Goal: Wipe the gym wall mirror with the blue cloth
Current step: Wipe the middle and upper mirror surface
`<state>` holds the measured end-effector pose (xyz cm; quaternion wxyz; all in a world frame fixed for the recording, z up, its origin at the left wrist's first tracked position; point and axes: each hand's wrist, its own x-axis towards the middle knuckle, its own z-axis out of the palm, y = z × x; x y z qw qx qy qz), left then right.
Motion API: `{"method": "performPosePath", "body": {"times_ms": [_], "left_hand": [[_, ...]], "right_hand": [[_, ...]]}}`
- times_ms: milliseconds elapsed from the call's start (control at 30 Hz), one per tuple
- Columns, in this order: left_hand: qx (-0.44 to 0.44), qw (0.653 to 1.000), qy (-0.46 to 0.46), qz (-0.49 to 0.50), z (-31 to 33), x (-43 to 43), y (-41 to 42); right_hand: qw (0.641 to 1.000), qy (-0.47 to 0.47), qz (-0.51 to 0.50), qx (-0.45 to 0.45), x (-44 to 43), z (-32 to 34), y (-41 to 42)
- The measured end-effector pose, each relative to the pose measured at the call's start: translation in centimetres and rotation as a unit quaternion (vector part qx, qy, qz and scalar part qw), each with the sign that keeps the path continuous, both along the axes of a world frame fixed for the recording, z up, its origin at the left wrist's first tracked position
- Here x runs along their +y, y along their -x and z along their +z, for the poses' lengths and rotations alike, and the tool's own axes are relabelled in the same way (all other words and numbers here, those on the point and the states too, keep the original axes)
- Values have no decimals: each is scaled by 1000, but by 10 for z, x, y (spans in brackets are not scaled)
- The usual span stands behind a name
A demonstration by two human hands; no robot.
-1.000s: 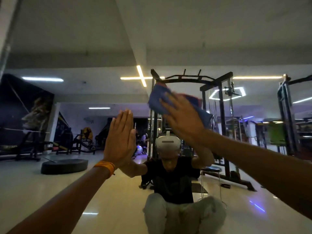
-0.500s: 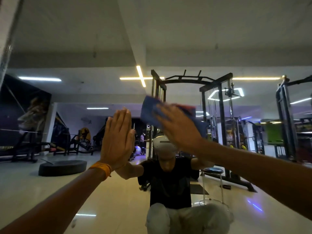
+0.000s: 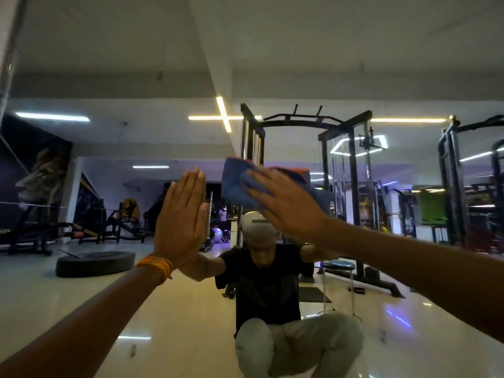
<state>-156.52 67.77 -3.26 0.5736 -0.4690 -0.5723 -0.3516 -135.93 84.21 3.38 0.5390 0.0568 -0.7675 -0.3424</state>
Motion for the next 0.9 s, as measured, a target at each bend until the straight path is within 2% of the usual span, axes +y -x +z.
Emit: {"method": "performPosePath", "body": {"times_ms": [33,67,100,133,200,267,333,400,467,500,533,600,700,733,800,833,867,900], "left_hand": [[-5,1000,13,-1,-3,-1,1],[-16,1000,20,7,-7,2,2],[-23,1000,20,8,-10,1,-3],[-23,1000,14,15,-14,2,-5],[-30,999,10,23,-19,8,-11],[-32,999,8,29,-29,16,-21],[-26,999,24,23,-40,26,-35],[-16,999,34,15,-52,40,-51],[-31,999,29,-1,-68,57,-68],[-34,999,32,-5,-75,64,-77],[-32,999,37,-8,-83,72,-85],[-32,999,42,-9,-95,81,-96],[-30,998,48,-10,-104,90,-107],[-18,998,67,-11,-109,95,-113],[10,994,108,-3,-123,106,-127],[12,994,111,6,-130,111,-133],[4,994,105,15,-135,115,-139],[-9,995,95,22,-141,118,-144]], "right_hand": [[994,-89,-20,-62,10,-20,-6],[985,-123,-40,-114,27,-38,-22],[983,-117,-45,-135,42,-38,-41],[990,-86,-28,-112,55,-26,-57],[998,54,-40,-5,73,8,-81],[976,191,-32,100,87,19,-101],[958,234,2,166,88,-10,-105],[974,175,-13,145,89,-68,-95],[996,38,-78,25,94,-140,-93],[994,-16,-107,-28,101,-167,-101],[989,-54,-121,-64,113,-179,-116],[991,-58,-99,-72,133,-172,-146],[994,27,-93,53,160,-150,-188],[986,93,-92,103,162,-149,-199],[947,247,-71,192,160,-167,-202],[941,269,-74,193,159,-189,-194],[952,239,-98,165,156,-217,-182],[970,190,-124,87,151,-247,-171]]}}
